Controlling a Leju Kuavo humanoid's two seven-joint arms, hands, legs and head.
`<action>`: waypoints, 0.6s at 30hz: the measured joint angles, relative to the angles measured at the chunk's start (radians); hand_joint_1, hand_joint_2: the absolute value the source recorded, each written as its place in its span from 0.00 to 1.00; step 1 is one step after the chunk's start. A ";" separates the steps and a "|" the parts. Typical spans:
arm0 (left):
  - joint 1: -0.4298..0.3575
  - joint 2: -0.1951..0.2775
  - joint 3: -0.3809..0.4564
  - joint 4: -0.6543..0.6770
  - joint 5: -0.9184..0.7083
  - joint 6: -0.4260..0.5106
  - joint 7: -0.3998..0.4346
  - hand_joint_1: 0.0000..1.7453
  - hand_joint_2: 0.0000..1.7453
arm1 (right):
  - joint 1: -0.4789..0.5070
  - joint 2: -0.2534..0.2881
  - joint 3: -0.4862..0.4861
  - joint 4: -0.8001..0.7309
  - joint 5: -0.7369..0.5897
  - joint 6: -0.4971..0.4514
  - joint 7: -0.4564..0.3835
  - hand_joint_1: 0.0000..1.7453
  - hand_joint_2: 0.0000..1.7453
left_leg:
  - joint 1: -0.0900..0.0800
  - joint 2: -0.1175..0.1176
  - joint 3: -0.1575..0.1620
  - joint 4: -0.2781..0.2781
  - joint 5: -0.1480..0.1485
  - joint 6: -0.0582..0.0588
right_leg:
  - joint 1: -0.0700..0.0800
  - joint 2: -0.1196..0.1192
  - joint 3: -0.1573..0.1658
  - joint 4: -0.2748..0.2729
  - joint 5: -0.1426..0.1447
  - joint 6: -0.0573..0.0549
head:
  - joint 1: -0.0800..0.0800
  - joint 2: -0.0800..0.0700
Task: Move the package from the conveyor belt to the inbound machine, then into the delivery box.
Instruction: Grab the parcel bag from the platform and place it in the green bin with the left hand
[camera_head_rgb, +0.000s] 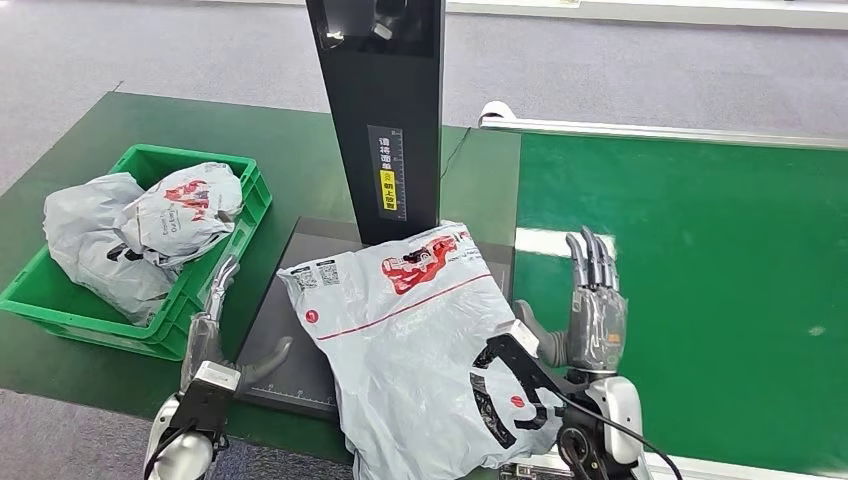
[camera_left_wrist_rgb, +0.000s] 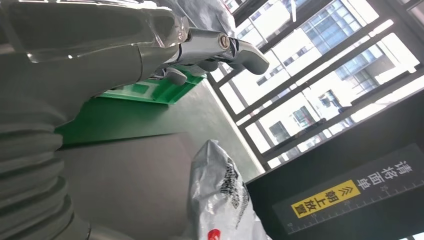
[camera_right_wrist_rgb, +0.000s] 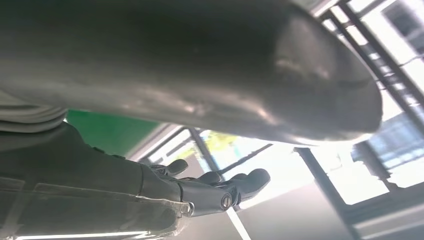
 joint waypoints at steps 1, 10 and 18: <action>0.009 -0.001 0.004 -0.012 -0.002 -0.001 0.003 0.00 1.00 | 0.017 0.000 -0.018 -0.009 0.004 0.001 0.000 0.00 0.00 | 0.000 0.000 0.000 0.000 0.000 0.000 | 0.000 0.000 0.000 0.000 0.000 0.000 | 0.000 0.000; 0.039 -0.007 0.019 -0.063 -0.006 -0.006 0.010 0.00 1.00 | 0.068 0.002 -0.081 -0.055 0.016 0.012 0.003 0.00 0.00 | 0.000 0.000 0.001 0.000 0.001 0.000 | 0.000 0.000 0.001 0.000 0.000 0.000 | 0.000 0.000; 0.052 -0.012 0.026 -0.084 0.019 -0.074 0.027 0.00 1.00 | 0.100 0.009 -0.125 -0.075 0.012 0.021 0.009 0.00 0.00 | 0.000 0.000 0.001 0.000 0.001 0.000 | 0.000 0.000 0.000 0.000 0.000 0.000 | 0.000 0.000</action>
